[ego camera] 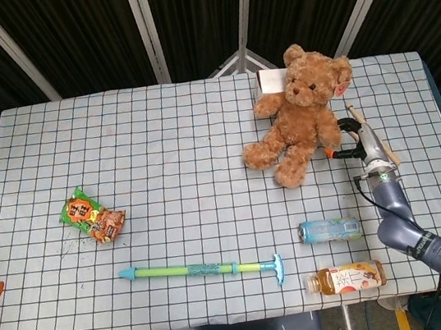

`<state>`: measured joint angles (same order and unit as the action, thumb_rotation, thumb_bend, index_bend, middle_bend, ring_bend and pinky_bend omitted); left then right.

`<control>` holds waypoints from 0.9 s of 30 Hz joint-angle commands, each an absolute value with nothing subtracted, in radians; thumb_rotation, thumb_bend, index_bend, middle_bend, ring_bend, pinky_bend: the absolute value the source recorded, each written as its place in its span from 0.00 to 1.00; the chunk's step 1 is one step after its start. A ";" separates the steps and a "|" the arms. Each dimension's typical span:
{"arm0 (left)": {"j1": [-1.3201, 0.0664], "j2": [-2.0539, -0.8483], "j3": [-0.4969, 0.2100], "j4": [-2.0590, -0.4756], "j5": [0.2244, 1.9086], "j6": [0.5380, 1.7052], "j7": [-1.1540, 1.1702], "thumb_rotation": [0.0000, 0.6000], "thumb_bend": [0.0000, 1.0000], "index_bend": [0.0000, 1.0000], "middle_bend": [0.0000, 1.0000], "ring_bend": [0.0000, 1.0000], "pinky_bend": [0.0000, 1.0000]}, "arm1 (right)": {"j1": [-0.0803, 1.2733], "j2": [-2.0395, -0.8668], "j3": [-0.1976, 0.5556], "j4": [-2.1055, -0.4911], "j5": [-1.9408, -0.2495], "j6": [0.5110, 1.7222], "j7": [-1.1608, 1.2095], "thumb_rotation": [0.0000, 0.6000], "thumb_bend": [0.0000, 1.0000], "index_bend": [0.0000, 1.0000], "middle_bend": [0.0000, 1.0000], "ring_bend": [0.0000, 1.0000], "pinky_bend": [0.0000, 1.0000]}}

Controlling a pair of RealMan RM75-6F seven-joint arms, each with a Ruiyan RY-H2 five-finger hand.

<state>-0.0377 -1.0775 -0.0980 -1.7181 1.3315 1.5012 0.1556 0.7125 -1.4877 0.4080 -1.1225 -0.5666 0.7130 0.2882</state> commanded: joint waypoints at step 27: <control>-0.033 -1.099 -0.097 -1.724 1.309 1.519 0.215 1.00 0.31 0.18 0.00 0.00 0.12 | 0.777 -1.627 0.488 -0.822 -0.572 0.614 0.238 1.00 0.35 0.60 0.57 0.37 0.00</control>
<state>-0.0329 -1.0992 -0.0968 -1.7236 1.3091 1.5191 0.2144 0.7701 -1.6193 0.4792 -0.8358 -0.5526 0.6212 0.2247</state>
